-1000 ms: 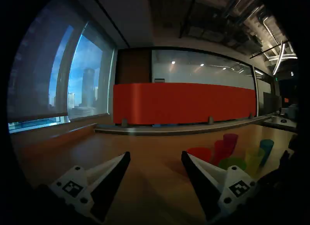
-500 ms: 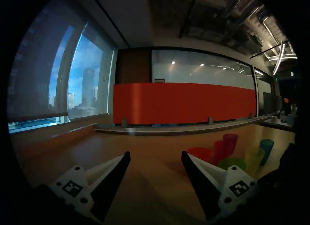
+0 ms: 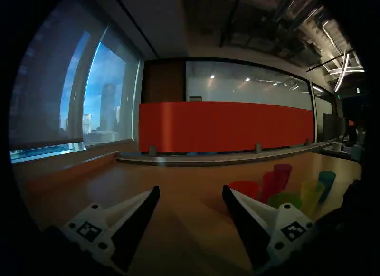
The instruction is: Pour water
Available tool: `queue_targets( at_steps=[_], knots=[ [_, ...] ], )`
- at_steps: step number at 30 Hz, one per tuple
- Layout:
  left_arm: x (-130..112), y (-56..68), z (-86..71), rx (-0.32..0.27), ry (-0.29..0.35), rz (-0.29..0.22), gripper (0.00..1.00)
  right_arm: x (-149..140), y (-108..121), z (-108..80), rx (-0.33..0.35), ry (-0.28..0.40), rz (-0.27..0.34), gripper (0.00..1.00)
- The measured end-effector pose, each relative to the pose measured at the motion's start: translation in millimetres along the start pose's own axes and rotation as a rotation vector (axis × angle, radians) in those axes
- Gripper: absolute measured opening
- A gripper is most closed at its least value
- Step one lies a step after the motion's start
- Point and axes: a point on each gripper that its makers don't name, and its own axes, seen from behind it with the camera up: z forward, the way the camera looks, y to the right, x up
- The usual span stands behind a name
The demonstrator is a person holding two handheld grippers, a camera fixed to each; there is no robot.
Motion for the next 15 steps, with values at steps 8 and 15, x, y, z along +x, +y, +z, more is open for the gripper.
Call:
queue_targets(
  at_steps=[8,15],
  knots=[
    [0.0,-0.3,-0.3,0.000,0.000,0.000,0.98,-9.0,3.2,1.1,-0.005,-0.014,0.016,1.00],
    [-0.1,-0.6,-0.4,0.000,0.000,0.000,0.98,-10.9,2.3,1.0,-0.005,-0.017,0.007,1.00]
  ],
)
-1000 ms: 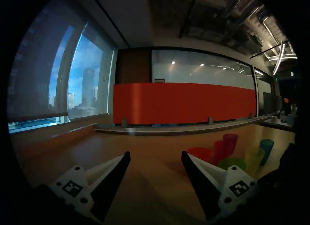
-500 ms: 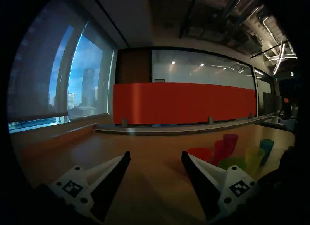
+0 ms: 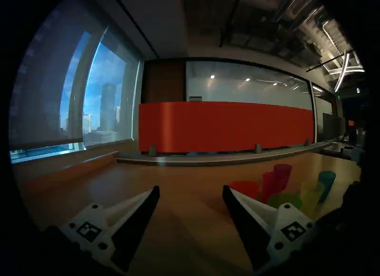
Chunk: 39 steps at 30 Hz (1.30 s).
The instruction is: Pour water
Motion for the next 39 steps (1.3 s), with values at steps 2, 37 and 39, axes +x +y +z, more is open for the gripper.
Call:
queue_targets(
  at_steps=[2,37,39],
  knots=[
    [0.0,-0.2,0.0,0.000,0.000,0.000,0.98,-0.4,-1.0,0.6,-0.001,-0.001,-0.006,1.00],
    [0.7,0.6,1.0,0.000,0.000,0.000,0.98,-1.5,-7.9,-0.4,-0.002,-0.005,-0.034,1.00],
    [0.6,0.7,1.0,-0.001,0.000,0.000,0.98,-1.5,-8.1,-0.4,-0.002,-0.005,-0.034,1.00]
  ],
)
